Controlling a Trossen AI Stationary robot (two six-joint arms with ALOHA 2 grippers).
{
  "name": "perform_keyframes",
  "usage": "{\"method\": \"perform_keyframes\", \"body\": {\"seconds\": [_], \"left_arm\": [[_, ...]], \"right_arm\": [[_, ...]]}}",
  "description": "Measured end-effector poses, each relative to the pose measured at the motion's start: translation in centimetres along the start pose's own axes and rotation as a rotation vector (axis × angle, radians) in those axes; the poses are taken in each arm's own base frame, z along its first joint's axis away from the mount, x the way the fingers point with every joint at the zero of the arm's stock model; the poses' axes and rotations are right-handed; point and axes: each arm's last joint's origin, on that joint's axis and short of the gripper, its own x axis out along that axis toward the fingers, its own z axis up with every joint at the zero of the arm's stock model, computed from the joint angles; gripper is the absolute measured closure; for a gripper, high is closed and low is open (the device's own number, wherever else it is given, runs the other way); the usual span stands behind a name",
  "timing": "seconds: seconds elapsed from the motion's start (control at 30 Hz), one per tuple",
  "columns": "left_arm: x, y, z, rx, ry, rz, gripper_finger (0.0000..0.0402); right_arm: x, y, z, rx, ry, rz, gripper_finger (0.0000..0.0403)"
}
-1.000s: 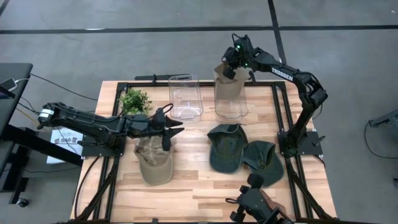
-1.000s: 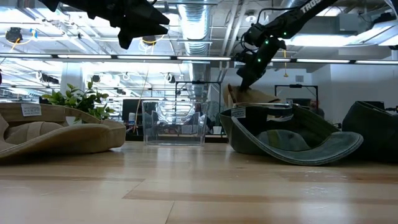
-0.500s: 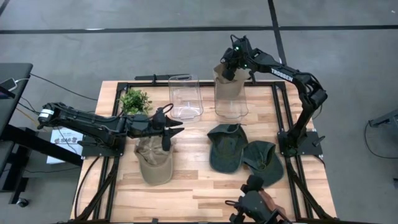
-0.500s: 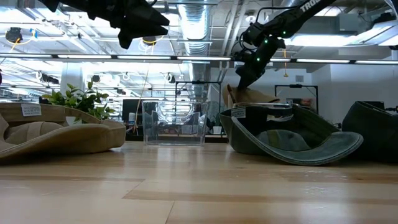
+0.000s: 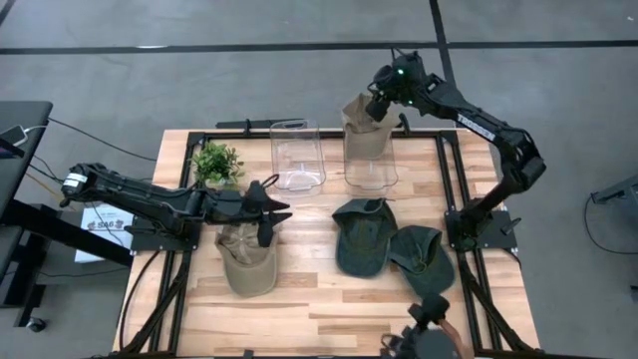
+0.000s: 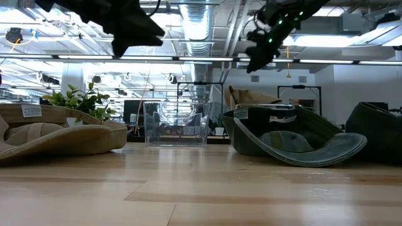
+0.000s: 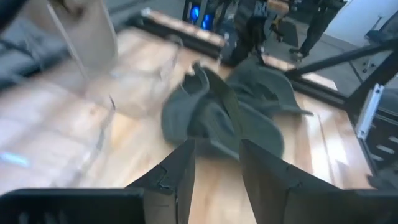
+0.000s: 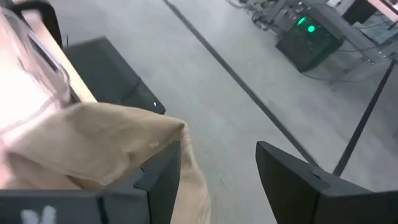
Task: Pick & Place hat
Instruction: Put the brown cap into the right transparent bin
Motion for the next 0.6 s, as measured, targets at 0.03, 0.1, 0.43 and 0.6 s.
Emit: {"method": "perform_keyframes", "body": {"seconds": [0.03,0.1,0.43,0.6], "left_arm": [[-0.1,-0.2,-0.3,-0.014,0.019,0.0,0.0279],[-0.4,-0.8,-1.0,-0.034,0.053,0.014,0.0279],[-2.8,-3.9,-3.9,-0.233,0.14,0.039,0.0279],[-3.9,-5.3,-4.6,-0.384,0.132,0.014,0.0287]], "right_arm": [[-0.6,0.2,0.0,0.012,-0.015,0.003,0.0202],[-1.9,0.7,-0.1,0.03,-0.039,0.022,0.0203],[-7.7,5.7,-2.0,0.1,-0.202,0.145,0.0211],[-9.8,9.3,-2.8,0.102,-0.306,0.259,0.0209]]}}
